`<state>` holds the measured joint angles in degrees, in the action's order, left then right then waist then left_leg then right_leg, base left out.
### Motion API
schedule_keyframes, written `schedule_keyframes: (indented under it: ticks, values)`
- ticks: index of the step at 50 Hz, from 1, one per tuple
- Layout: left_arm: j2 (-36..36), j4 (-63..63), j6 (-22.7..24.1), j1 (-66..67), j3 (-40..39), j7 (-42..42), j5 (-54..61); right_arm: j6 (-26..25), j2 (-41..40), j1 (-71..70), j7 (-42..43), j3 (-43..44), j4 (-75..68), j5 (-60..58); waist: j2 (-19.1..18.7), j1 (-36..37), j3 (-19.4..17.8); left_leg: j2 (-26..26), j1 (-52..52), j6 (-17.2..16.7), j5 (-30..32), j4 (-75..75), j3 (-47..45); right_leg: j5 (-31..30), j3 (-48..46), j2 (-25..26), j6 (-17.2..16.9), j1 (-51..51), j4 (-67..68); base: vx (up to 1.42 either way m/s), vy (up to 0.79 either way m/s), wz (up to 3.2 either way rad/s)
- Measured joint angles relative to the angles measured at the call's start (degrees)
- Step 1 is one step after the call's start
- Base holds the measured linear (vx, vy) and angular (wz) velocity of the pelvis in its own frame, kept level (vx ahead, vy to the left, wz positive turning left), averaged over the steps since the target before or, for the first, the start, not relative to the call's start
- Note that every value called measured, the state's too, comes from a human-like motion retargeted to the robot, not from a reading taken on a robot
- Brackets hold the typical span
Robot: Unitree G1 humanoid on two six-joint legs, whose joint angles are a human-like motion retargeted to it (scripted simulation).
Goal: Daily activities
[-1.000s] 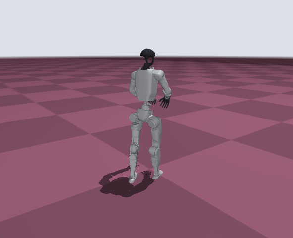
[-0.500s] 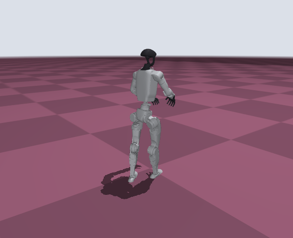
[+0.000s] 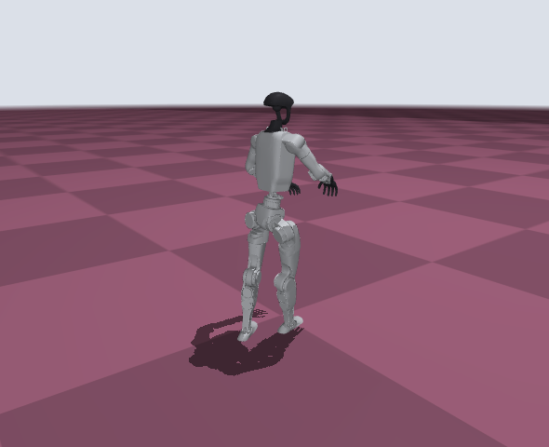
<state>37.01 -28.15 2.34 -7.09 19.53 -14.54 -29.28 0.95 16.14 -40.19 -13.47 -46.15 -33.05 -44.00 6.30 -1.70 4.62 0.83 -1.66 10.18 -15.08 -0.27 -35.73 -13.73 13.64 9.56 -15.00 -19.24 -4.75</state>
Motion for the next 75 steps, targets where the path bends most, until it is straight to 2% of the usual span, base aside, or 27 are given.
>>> schedule_keyframes:
  ticks: [12,20,25,34,45,58,65,75]
  values:
    - [1.5,0.7,-0.3,0.4,-0.3,-6.2,-5.5,1.8,3.7,-0.2,8.7,0.5,3.1,-4.4,0.9,-0.4,0.0,0.2,-0.3,0.2,0.5,0.1,0.5,0.1,-0.6,0.2,0.0,0.2,0.0,0.0,0.0,0.0]
    - [0.3,2.3,-0.6,1.3,-1.6,-11.6,-8.4,2.4,13.7,2.1,16.1,4.1,7.8,-6.0,1.5,-1.1,-0.2,0.3,-0.7,0.3,0.9,0.0,0.6,0.1,-0.7,0.5,0.0,0.4,0.0,0.0,0.0,0.0]
    - [-0.4,2.9,-1.0,2.0,-2.4,-13.3,-9.3,2.7,18.2,4.2,16.9,5.8,10.2,-5.9,1.3,-1.0,-0.5,0.4,-1.0,0.3,1.1,-0.1,0.6,0.1,-0.6,0.7,0.0,0.5,0.0,0.0,0.0,0.0]
    - [-4.8,10.4,-1.9,-0.2,-2.2,-12.5,-11.3,2.4,21.1,6.0,9.9,6.3,13.3,-4.0,1.3,-1.1,-0.4,0.4,-1.4,0.2,1.5,-0.7,0.8,-0.1,-0.3,1.1,0.0,0.7,-0.1,0.0,0.0,0.0]
    - [-2.4,12.3,-5.8,-8.3,-3.1,-4.7,-13.2,-1.2,21.0,6.6,-3.4,6.8,12.1,2.4,0.3,-1.3,0.5,0.2,-1.6,0.2,1.7,-0.6,1.3,-0.6,-0.2,1.4,0.0,0.8,-0.1,0.0,0.0,0.0]
    - [-0.3,10.3,-6.7,-12.3,-0.8,4.5,-14.3,-4.6,20.9,9.9,-10.9,11.6,13.5,7.9,0.4,-1.7,-0.1,0.0,-1.5,0.5,1.2,0.3,1.9,-1.2,-0.1,1.6,0.0,1.1,-0.1,0.0,0.0,0.0]
    - [0.2,11.0,-7.1,-11.6,-2.0,6.8,-14.1,-5.7,20.4,12.8,-12.5,15.0,16.1,10.6,0.3,-1.8,-0.5,-0.1,-1.5,0.4,1.2,0.4,1.9,-1.1,0.1,1.7,0.0,1.1,-0.1,0.0,0.0,0.0]
    - [0.6,11.2,-7.3,-10.0,-3.7,8.9,-13.4,-7.1,17.9,16.0,-9.0,20.0,16.0,13.5,0.5,-2.3,-0.5,0.1,-2.1,-0.1,1.4,0.2,1.6,-0.6,0.3,1.5,0.0,1.5,-0.1,0.0,0.0,0.0]
